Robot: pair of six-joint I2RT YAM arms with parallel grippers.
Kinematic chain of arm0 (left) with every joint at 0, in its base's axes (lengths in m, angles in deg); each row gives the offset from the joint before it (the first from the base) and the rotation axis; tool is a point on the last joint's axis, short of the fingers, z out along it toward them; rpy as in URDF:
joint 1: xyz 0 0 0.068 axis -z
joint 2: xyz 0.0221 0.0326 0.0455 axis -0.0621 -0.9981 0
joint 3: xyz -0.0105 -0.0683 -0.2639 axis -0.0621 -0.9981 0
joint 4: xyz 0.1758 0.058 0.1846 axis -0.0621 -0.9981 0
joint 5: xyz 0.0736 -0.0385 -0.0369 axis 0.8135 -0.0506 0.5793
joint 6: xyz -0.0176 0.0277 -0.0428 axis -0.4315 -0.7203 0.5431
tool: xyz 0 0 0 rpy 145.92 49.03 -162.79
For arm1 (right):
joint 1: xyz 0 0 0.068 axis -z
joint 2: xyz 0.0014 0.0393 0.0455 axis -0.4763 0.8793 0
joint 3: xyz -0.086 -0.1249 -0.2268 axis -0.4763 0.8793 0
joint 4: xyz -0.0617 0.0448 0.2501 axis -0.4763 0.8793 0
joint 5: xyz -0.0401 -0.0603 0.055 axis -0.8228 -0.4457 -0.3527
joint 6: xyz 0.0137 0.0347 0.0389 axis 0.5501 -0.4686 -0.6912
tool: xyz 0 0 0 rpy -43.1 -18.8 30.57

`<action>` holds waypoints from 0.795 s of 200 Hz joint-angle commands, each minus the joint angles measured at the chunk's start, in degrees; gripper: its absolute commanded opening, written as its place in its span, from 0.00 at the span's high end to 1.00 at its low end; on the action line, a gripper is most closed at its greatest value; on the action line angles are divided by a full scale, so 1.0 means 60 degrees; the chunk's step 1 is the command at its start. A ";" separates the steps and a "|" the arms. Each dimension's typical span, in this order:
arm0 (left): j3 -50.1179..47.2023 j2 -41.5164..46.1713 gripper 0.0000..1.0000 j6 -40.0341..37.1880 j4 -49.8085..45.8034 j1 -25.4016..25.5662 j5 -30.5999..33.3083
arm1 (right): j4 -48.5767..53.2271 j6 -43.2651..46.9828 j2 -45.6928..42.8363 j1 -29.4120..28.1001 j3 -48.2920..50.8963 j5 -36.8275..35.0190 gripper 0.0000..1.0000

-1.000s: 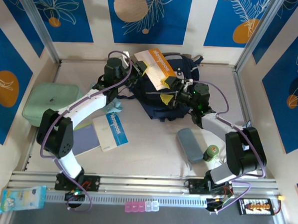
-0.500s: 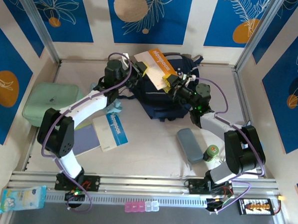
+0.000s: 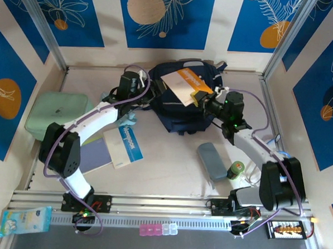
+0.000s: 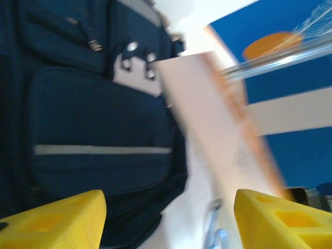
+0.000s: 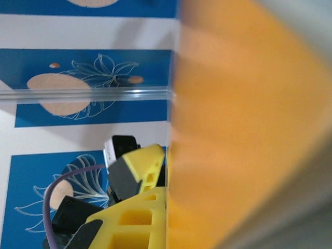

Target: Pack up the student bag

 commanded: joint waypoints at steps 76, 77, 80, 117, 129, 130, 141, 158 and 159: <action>0.5082 -0.3285 0.06 -0.9042 -0.5717 0.1521 0.1292 | 0.5625 0.3274 -0.2435 0.2032 0.0256 -0.0862 1.00; 0.5135 -0.3337 0.06 -0.9061 -0.5725 0.1522 0.1303 | 0.5637 0.3279 -0.2448 0.2042 0.0261 -0.0862 1.00; 0.5325 -0.3496 0.06 -0.9069 -0.5831 0.1513 0.1344 | 0.5701 0.3276 -0.2492 0.2071 0.0276 -0.0869 1.00; 0.7489 -0.5242 0.12 -0.8522 -0.7114 0.1638 0.1005 | 0.6382 0.3388 -0.2865 0.2340 0.0381 -0.1088 1.00; 0.7490 -0.5489 0.12 -0.8546 -0.7110 0.1685 0.1134 | 0.6517 0.3397 -0.2955 0.2449 0.0424 -0.1133 1.00; 0.7489 -0.5516 0.12 -0.8542 -0.7110 0.1692 0.1143 | 0.6530 0.3392 -0.2965 0.2456 0.0433 -0.1144 1.00; 0.7474 -0.5690 0.13 -0.8470 -0.7152 0.1709 0.1168 | 0.6611 0.3386 -0.3011 0.2538 0.0470 -0.1144 1.00; 0.7305 -0.5897 0.14 -0.8328 -0.7125 0.1783 0.0934 | 0.6727 0.3407 -0.3014 0.2663 0.0492 -0.1082 1.00; 0.7280 -0.5895 0.14 -0.8315 -0.7125 0.1792 0.0926 | 0.6730 0.3411 -0.3017 0.2673 0.0496 -0.1082 1.00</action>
